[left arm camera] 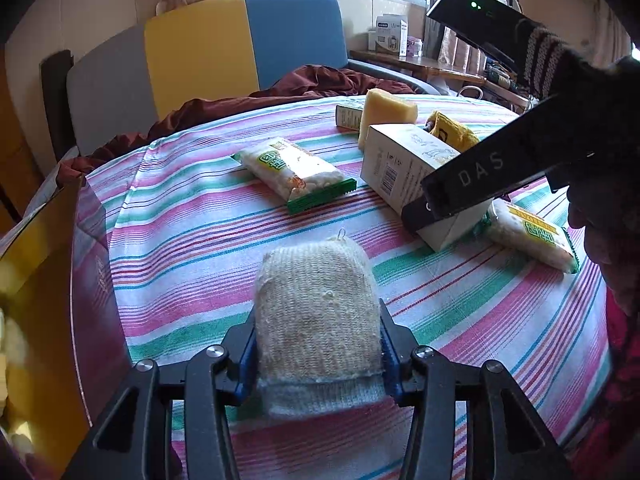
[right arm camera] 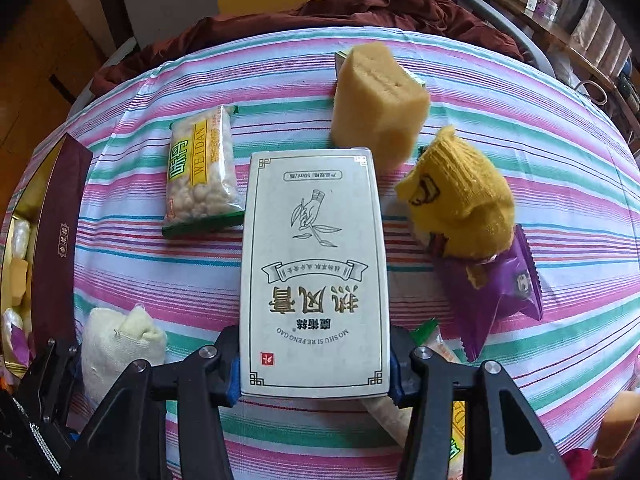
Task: Organize objects
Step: 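Carry the knit sock into the gold box left while the right gripper grasps the tea box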
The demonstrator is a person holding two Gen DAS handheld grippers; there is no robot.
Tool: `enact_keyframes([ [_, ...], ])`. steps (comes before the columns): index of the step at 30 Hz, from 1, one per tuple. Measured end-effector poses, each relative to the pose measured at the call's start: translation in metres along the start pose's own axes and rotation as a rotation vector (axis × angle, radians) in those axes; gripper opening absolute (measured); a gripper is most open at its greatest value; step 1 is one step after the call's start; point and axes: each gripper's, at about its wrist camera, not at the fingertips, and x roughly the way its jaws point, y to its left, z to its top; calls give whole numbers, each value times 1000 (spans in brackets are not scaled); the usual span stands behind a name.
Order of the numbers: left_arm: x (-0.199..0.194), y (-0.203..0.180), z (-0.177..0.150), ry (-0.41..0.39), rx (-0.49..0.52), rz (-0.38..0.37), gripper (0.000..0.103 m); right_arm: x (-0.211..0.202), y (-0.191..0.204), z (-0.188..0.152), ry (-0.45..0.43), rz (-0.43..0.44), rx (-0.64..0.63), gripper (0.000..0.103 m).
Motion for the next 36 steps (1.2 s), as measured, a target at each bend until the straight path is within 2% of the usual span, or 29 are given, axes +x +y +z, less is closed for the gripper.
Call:
enact_keyframes([
  [3, -8, -3, -1, 30, -4, -14, 49, 1, -2, 1, -4, 4, 5, 52],
  [7, -33, -8, -3, 7, 15, -49, 49, 2, -1, 2, -9, -6, 3, 52],
  [11, -63, 6, 3, -17, -42, -81, 49, 3, 3, 4, -13, -26, -17, 52],
  [13, -79, 23, 7, -33, -85, -73, 50, 3, 5, 3, -16, -33, -25, 52],
  [17, -105, 77, 8, -46, -220, -48, 50, 3, 7, 2, -19, -42, -33, 52],
  [20, -115, 130, 4, -25, -332, -15, 50, 3, 8, 2, -20, -48, -37, 52],
  [22, -118, 166, -2, -12, -400, 27, 50, 4, 9, 2, -21, -51, -41, 52],
  [26, -119, 228, -11, 14, -474, 131, 50, 5, 11, 4, -19, -49, -38, 52],
  [32, -94, 305, -15, 78, -589, 208, 50, 1, 10, 1, -19, -50, -37, 52],
  [36, -69, 337, -11, 126, -629, 232, 50, 1, 11, 1, -19, -52, -39, 52],
])
